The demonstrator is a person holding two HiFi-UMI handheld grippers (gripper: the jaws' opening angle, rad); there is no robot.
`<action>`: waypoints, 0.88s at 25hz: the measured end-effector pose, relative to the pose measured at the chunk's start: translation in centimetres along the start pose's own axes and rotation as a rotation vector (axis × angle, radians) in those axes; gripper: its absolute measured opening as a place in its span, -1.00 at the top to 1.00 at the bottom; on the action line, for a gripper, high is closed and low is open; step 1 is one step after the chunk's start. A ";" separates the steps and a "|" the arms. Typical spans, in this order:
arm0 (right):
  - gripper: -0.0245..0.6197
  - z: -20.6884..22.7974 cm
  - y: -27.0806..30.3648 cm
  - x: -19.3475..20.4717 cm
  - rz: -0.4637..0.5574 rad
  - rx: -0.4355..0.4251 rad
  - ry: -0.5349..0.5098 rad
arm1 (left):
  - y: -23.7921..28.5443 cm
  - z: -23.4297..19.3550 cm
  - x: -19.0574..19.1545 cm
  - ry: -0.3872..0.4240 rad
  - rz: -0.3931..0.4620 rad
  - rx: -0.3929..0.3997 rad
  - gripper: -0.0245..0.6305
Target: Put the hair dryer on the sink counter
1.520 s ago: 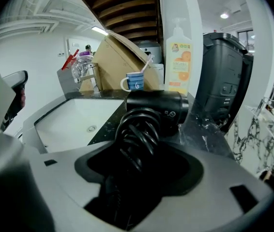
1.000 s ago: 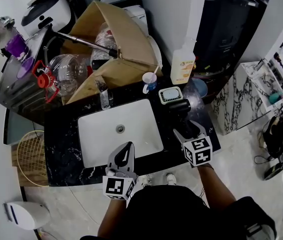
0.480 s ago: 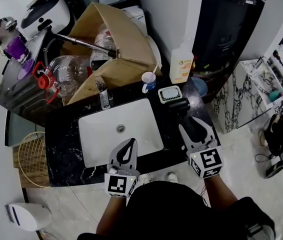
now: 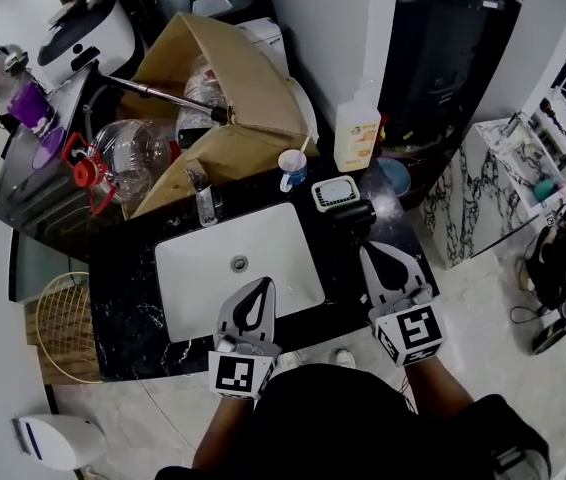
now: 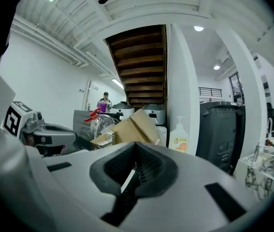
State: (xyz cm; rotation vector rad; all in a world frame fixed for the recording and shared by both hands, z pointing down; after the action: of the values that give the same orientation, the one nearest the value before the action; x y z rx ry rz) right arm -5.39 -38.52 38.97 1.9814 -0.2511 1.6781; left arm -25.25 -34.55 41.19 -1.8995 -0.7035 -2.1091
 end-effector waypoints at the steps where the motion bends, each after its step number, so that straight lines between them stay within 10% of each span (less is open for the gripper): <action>1: 0.93 -0.1 -0.1 -0.1 0.005 0.000 -0.007 | 0.0 -0.1 0.0 0.000 0.003 -0.001 0.94; 22: 0.93 0.5 -1.0 -2.0 0.062 0.047 -0.010 | 0.9 0.4 -0.2 0.000 0.011 0.011 0.94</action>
State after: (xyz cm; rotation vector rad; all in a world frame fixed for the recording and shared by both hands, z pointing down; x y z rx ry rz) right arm -4.94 -38.25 36.71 2.0357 -0.2826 1.7280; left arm -24.47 -35.16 41.23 -1.8930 -0.7015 -2.0938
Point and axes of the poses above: the fingertips, and each gripper's own axes: y forward along the fingers, z to its right, x out of its underside, the point moved 4 cm from there along -y, backward along the fingers, and after that the axes turned 9 degrees about -z, right-handed, at the moved point
